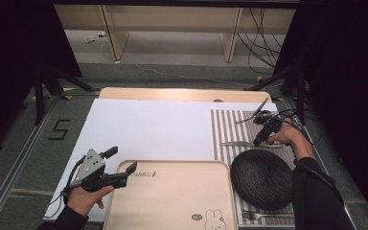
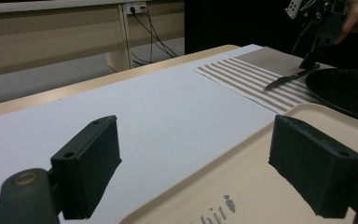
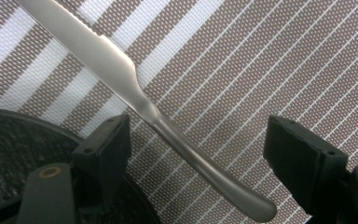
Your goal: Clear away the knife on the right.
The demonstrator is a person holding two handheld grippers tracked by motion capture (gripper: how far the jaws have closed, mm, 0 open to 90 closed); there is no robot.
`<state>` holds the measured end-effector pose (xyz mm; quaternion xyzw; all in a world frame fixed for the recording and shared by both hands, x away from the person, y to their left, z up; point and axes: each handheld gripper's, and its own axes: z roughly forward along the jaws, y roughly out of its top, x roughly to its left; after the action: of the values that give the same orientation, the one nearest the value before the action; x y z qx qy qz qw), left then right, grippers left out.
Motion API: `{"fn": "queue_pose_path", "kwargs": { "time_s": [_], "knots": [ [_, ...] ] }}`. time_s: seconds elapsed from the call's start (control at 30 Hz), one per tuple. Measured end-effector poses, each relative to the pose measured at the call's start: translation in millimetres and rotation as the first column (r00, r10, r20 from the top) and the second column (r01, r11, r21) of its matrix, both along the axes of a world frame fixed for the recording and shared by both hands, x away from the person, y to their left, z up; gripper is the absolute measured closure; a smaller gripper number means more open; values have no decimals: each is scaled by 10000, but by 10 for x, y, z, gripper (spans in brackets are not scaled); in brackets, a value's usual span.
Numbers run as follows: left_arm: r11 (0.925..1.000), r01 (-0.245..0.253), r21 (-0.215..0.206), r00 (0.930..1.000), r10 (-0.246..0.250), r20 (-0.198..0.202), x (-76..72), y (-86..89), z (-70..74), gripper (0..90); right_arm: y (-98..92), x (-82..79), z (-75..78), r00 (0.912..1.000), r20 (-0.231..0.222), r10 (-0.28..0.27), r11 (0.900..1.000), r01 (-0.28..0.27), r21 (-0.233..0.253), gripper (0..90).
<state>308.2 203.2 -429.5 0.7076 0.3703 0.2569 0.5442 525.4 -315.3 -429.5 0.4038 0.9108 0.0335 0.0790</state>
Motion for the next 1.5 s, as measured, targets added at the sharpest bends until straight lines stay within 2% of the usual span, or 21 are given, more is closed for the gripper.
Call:
{"fn": "queue_pose_path", "kwargs": {
  "time_s": [0.27, 0.53, 0.83, 0.87, 1.0, 1.23, 1.47, 1.5],
  "knots": [
    [10000, 2, -1, 10000, -2, 9, 0, 2, 0, 158, -14, 36, -92, 9993, -360, 35, 9993, -48, -359, 252],
    [10000, 14, 14, 10000, -14, 20, 2, -2, 0, 158, -22, 55, -121, 9986, -533, 27, 9990, -51, -449, 272],
    [10000, -7, 7, 10000, 7, 23, 6, -2, -2, 158, -27, 77, -175, 9958, -888, 208, 9976, -266, -646, 305],
    [10000, -7, 10, 10000, 7, 27, 6, -1, -2, 158, -39, 83, -186, 9956, -852, 397, 9968, -453, -654, 310],
    [10000, -21, -20, 10000, 22, 43, 3, -2, -1, 158, -27, 67, -216, 9954, -917, 265, 9969, -331, -711, 354],
    [10000, -16, -5, 10000, 16, 37, 5, -8, -3, 158, -24, 58, -205, 9923, -1034, 682, 9960, -738, -512, 459],
    [10000, 0, 6, 10000, 0, 30, 1, -12, -4, 158, -3, 57, -198, 9882, -1277, 846, 9947, -913, -475, 558],
    [10000, 1, 6, 10000, -1, 30, 1, -11, -4, 158, 10, 52, -197, 9883, -1336, 731, 9961, -791, -399, 571]
  ]
}}
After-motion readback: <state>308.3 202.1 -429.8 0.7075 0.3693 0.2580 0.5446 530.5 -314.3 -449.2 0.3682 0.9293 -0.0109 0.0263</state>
